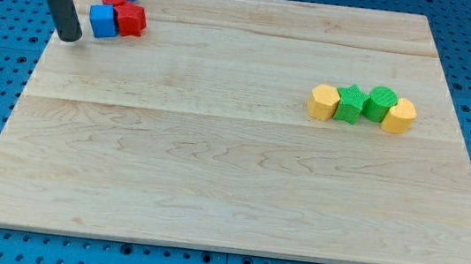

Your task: Slide the blue triangle right a bit

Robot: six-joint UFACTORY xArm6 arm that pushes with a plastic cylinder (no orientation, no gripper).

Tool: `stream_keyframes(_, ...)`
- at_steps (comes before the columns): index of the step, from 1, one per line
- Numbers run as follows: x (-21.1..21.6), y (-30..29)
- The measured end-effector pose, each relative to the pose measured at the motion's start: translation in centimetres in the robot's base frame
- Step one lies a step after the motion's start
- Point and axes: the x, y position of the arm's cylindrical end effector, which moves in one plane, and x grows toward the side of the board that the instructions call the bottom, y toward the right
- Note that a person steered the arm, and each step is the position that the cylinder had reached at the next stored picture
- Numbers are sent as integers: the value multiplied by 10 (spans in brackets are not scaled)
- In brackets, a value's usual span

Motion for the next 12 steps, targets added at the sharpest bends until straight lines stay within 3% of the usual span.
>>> stream_keyframes(8,3,4)
stream_keyframes(9,-11,-34)
stream_keyframes(12,-139,-47)
